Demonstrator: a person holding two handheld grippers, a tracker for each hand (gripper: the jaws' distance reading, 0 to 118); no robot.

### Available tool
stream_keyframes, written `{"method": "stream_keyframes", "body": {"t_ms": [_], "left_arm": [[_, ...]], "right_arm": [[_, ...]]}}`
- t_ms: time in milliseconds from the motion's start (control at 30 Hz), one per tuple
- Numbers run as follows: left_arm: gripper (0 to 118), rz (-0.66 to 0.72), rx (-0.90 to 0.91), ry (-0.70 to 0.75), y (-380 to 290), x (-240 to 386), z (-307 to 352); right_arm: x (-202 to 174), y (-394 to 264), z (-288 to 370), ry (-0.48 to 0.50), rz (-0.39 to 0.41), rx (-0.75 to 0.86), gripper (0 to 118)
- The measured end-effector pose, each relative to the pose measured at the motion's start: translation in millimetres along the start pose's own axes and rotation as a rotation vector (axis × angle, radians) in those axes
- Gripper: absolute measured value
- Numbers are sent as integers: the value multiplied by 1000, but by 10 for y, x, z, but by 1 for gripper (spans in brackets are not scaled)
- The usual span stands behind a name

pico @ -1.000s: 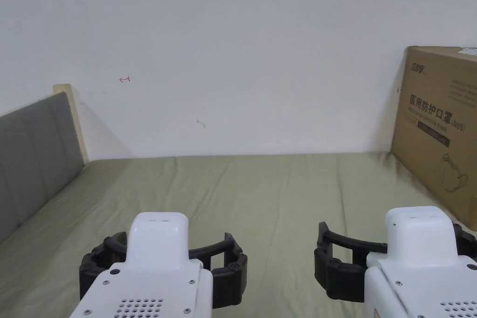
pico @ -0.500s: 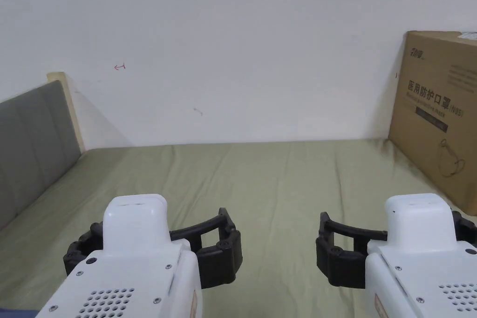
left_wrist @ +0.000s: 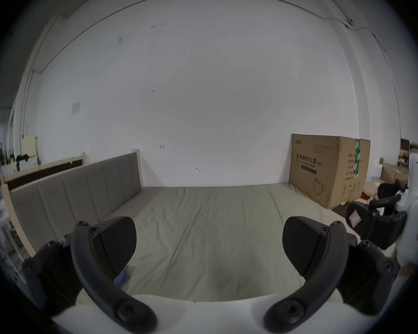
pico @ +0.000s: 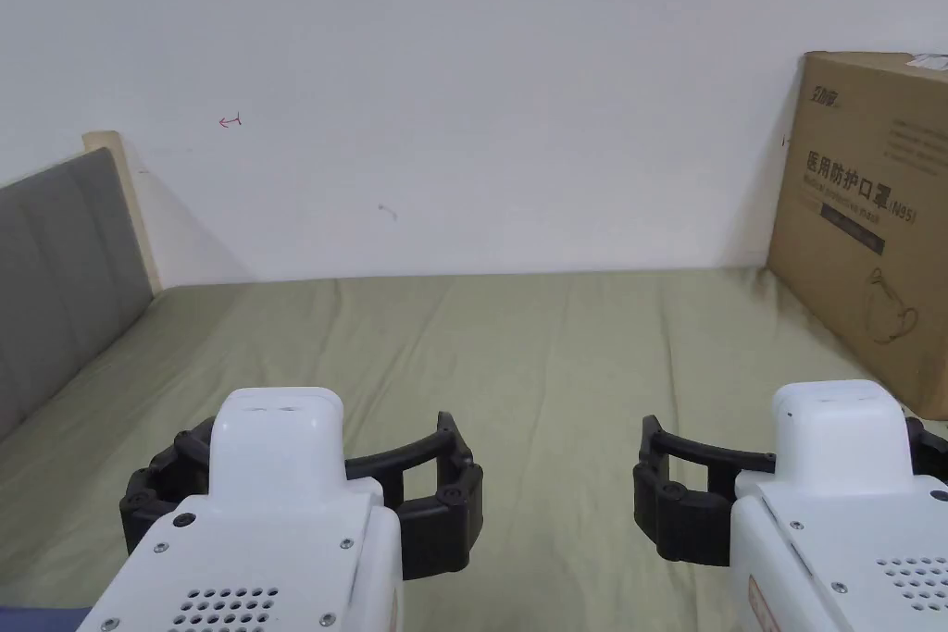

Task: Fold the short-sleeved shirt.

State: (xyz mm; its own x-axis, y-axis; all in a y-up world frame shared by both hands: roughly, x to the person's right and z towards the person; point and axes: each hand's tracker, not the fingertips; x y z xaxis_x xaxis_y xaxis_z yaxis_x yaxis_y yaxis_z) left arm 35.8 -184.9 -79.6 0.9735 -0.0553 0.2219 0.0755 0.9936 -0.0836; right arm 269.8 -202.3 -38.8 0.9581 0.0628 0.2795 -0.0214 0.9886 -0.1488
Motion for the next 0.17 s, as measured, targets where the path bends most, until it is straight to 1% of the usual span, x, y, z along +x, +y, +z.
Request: {"method": "stream_keyframes", "body": {"t_ms": [167], "left_arm": [[118, -28, 12, 32, -40, 2, -20]], "right_arm": [[-1, -23, -24, -2, -9, -4, 118]]}}
